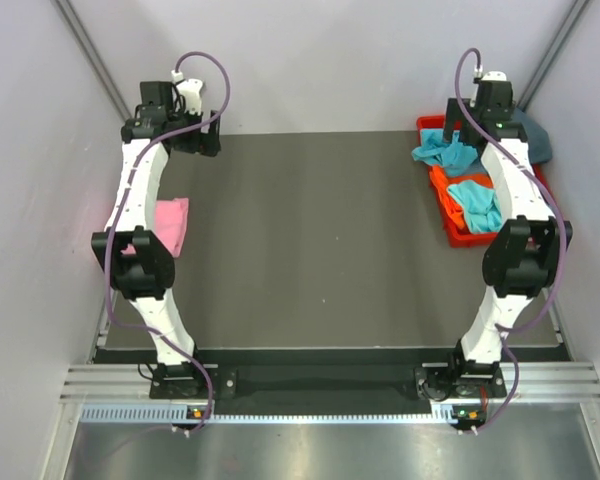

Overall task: Fold and stack the t-shirts
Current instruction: Grab the tshirt from the pile

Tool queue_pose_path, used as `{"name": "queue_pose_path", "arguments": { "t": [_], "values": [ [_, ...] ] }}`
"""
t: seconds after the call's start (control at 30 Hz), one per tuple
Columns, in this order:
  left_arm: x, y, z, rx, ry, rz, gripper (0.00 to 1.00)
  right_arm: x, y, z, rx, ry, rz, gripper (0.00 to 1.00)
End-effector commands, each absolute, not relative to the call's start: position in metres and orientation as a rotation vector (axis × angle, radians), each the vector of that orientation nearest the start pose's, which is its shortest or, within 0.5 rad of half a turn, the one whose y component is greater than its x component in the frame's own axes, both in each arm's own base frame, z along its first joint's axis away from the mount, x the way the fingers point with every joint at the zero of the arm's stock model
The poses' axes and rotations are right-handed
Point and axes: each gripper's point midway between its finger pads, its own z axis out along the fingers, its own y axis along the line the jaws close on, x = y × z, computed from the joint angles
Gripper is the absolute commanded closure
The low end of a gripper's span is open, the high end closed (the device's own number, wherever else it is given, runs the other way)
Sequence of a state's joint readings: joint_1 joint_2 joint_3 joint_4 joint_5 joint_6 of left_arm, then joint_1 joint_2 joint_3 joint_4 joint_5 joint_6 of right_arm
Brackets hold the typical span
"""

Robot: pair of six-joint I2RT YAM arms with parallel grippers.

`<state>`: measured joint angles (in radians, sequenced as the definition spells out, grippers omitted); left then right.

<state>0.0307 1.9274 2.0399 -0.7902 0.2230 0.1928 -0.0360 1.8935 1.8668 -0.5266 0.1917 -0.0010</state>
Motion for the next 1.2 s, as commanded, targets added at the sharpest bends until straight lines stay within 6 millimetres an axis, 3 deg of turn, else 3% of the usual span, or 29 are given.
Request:
{"name": "queue_pose_path", "arguments": {
  "t": [0.0, 0.1, 0.2, 0.4, 0.53, 0.57, 0.6, 0.77, 0.87, 0.9, 0.93, 0.97, 1.0, 1.03, 1.07, 1.1, 1.13, 1.17],
  "values": [
    [0.514, -0.027, 0.272, 0.391, 2.184, -0.189, 0.01, 0.534, -0.087, 0.267, 0.187, 2.089, -0.315, 0.0],
    [0.524, -0.025, 0.257, 0.35, 2.207, -0.192, 0.01, 0.529, -0.104, 0.254, 0.236, 2.101, -0.351, 0.0],
    [0.528, -0.034, 0.246, 0.339, 2.224, -0.264, 0.01, 0.529, -0.106, 0.238, 0.21, 2.137, -0.325, 0.0],
    [0.526, -0.048, 0.234, 0.343, 2.248, -0.317, 0.01, 0.549, -0.09, 0.217, 0.142, 2.17, -0.184, 0.02],
    [0.522, -0.052, 0.225, 0.346, 2.271, -0.324, 0.01, 0.566, -0.069, 0.203, 0.105, 2.175, -0.031, 0.04],
    [0.519, -0.071, 0.224, 0.392, 2.267, -0.342, 0.01, 0.569, -0.067, 0.2, 0.101, 2.178, -0.014, 0.05],
    [0.518, -0.074, 0.221, 0.409, 2.272, -0.34, 0.01, 0.572, -0.064, 0.202, 0.096, 2.168, 0.0, 0.05],
    [0.513, -0.085, 0.217, 0.443, 2.28, -0.356, 0.01, 0.578, -0.068, 0.196, 0.099, 2.174, -0.024, 0.07],
    [0.512, -0.084, 0.215, 0.453, 2.286, -0.351, 0.01, 0.561, -0.076, 0.213, 0.105, 2.177, -0.088, 0.03],
    [0.511, -0.085, 0.215, 0.461, 2.283, -0.351, 0.01, 0.55, -0.076, 0.205, 0.111, 2.204, -0.09, 0.03],
    [0.51, -0.085, 0.215, 0.468, 2.285, -0.355, 0.01, 0.537, -0.076, 0.225, 0.115, 2.174, -0.095, 0.03],
    [0.51, -0.087, 0.215, 0.479, 2.282, -0.363, 0.01, 0.522, -0.075, 0.212, 0.127, 2.216, -0.088, 0.02],
    [0.509, -0.088, 0.214, 0.487, 2.281, -0.373, 0.01, 0.508, -0.077, 0.229, 0.145, 2.192, -0.088, 0.02],
    [0.508, -0.089, 0.213, 0.491, 2.283, -0.378, 0.01, 0.498, -0.076, 0.228, 0.152, 2.205, -0.079, 0.02],
    [0.509, -0.089, 0.212, 0.49, 2.284, -0.381, 0.01, 0.482, -0.075, 0.211, 0.165, 2.258, -0.065, 0.02],
    [0.509, -0.09, 0.21, 0.491, 2.289, -0.381, 0.01, 0.471, -0.069, 0.219, 0.15, 2.247, -0.028, 0.03],
    [0.509, -0.091, 0.208, 0.496, 2.29, -0.38, 0.02, 0.464, -0.068, 0.214, 0.149, 2.263, -0.013, 0.03],
    [0.51, -0.092, 0.206, 0.495, 2.294, -0.381, 0.02, 0.452, -0.065, 0.198, 0.187, 2.307, 0.01, 0.03]
  ]
}}
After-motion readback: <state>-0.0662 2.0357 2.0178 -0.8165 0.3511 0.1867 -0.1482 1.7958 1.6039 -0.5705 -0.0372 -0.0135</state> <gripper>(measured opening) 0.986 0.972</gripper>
